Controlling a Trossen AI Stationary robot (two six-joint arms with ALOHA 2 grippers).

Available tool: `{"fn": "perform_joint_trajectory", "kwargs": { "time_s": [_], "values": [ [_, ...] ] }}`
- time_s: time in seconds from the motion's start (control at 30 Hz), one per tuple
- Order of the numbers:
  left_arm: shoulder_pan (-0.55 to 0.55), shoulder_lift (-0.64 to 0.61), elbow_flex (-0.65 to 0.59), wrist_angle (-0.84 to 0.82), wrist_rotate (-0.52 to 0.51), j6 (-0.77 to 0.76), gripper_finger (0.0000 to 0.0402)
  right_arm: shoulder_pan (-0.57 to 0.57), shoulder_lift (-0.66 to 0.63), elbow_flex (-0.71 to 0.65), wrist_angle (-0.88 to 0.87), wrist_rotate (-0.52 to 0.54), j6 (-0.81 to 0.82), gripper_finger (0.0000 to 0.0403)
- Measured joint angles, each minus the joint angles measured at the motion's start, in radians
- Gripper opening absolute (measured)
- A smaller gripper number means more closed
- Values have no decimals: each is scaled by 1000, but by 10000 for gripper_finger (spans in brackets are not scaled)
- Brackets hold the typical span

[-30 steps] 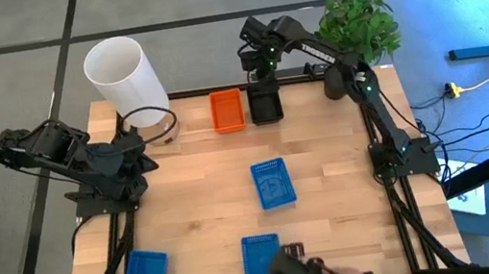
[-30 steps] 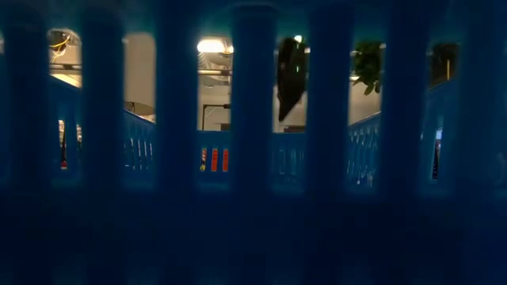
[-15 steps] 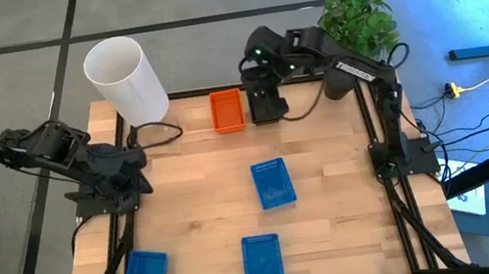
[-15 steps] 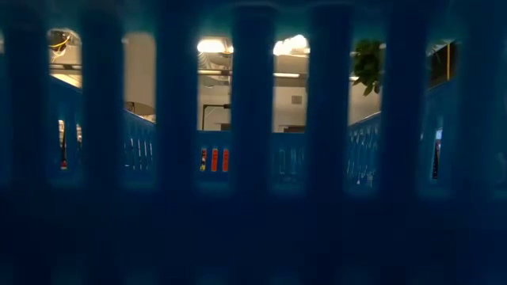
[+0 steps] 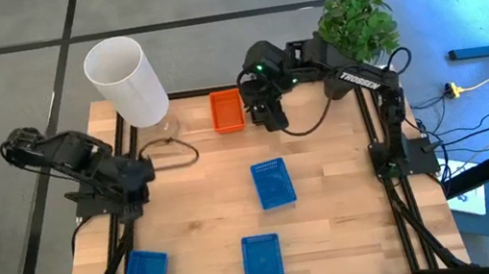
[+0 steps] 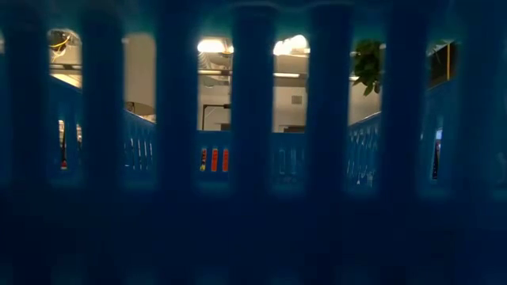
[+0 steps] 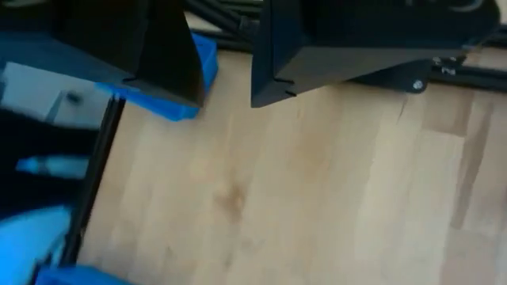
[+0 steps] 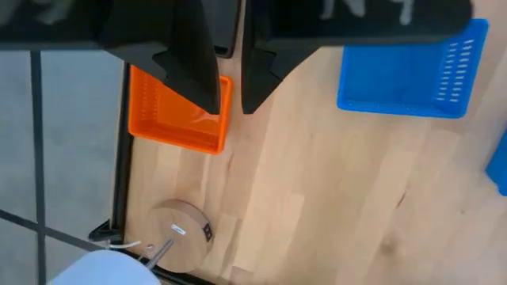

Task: Stack baskets by color
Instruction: Move the bottom left blue bin to the middle left of the table

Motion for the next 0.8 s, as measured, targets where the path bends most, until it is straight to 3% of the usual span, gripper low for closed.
{"fn": "perform_joint_trajectory", "kwargs": {
  "time_s": [0.17, 0.47, 0.67, 0.8],
  "values": [
    [-123, 43, 0, 5, -7, 25, 94, 40, -30, -1, -12, -25, 1, 55],
    [-395, 135, -25, 151, -136, -180, 96, 114, -117, -1, -28, -216, 1, 55],
    [-550, 218, -139, 332, -146, -335, 96, 136, -138, -1, -67, -217, 0, 55],
    [-614, 273, -191, 363, -185, -388, 96, 138, -140, -1, -77, -217, 0, 55]
  ]
}}
